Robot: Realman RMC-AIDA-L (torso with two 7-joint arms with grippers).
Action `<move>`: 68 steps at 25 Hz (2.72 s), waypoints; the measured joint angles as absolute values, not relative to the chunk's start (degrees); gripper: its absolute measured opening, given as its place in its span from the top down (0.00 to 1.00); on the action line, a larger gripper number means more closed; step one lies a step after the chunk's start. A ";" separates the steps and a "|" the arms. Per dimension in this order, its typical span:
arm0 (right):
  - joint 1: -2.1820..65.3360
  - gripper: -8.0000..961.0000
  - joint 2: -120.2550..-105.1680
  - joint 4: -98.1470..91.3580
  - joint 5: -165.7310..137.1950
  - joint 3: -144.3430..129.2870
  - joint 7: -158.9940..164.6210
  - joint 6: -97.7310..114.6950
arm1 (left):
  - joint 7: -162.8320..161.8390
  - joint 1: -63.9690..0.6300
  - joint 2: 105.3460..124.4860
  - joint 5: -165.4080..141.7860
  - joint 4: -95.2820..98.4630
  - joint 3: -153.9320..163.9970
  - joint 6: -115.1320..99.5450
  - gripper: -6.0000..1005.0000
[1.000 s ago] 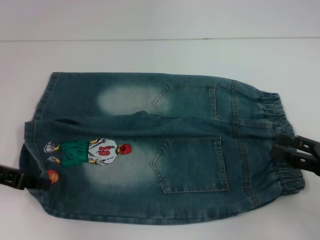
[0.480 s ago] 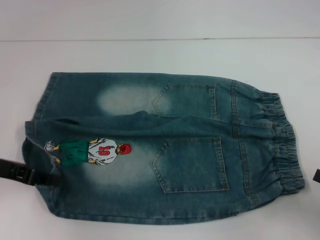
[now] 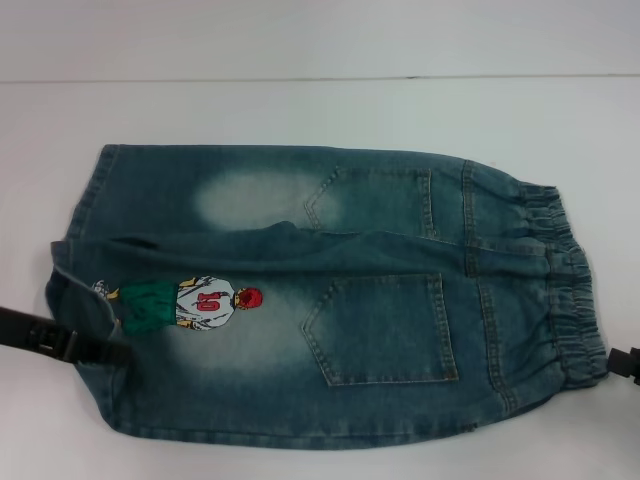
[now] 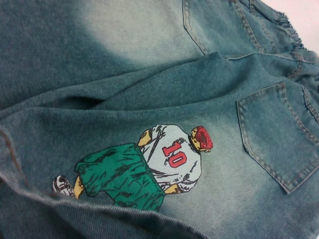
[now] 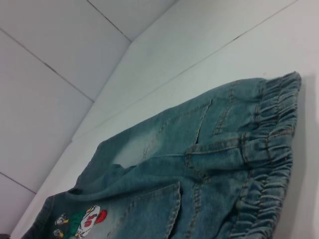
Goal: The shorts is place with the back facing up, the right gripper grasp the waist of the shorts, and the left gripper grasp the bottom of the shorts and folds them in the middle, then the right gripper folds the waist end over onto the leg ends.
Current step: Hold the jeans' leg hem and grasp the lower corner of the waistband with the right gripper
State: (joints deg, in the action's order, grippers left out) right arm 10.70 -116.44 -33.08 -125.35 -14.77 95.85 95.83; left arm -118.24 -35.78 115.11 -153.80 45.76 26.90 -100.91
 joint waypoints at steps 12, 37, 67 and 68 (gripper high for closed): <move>14.82 0.13 -116.15 -30.23 -129.18 -14.75 97.53 93.12 | -118.30 -35.77 115.09 -153.81 45.04 26.77 -100.77 0.97; 15.76 0.14 -116.45 -28.83 -129.37 -16.63 96.70 93.68 | -118.24 -36.03 114.93 -153.81 44.12 26.90 -99.11 0.97; 15.54 0.90 -115.75 -29.54 -128.98 -15.73 97.60 92.65 | -118.30 -37.00 114.96 -153.81 43.46 26.98 -98.62 0.97; 15.61 0.92 -115.75 -29.53 -128.99 -15.73 97.63 92.55 | -118.30 -37.00 114.93 -153.81 43.40 26.98 -98.62 0.97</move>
